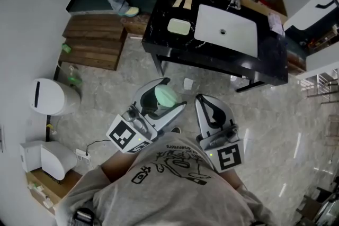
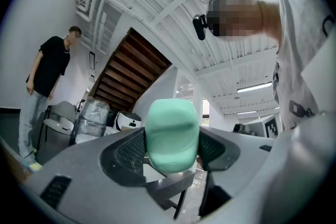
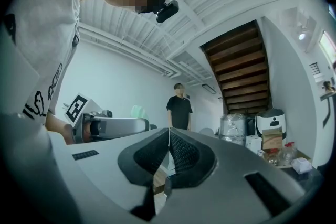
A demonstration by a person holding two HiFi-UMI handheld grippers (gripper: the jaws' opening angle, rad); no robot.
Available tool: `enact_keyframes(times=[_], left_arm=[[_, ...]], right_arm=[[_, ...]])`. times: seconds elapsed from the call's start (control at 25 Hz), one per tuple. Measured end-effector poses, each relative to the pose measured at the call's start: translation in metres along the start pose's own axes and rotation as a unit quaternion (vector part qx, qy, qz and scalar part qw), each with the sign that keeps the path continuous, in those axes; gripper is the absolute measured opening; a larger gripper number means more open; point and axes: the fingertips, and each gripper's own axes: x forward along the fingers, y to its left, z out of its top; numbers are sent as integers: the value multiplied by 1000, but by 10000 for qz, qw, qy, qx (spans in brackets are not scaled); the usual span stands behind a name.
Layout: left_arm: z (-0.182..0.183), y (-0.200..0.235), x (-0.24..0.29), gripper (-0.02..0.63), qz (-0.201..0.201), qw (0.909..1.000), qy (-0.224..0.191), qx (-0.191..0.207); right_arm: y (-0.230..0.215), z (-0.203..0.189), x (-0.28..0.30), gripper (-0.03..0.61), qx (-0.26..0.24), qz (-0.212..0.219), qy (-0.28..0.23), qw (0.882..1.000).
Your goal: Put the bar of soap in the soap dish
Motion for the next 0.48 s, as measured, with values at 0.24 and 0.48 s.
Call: enact_keyframes(times=[0.24, 0.48], left_arm=[[0, 37, 16, 275, -52, 10000, 33, -51], [1, 74, 32, 275, -96, 9999, 78, -90]], right_arm=[[-18, -8, 33, 23, 20, -55, 65, 10000], [-36, -15, 70, 23, 29, -105, 113, 9999]])
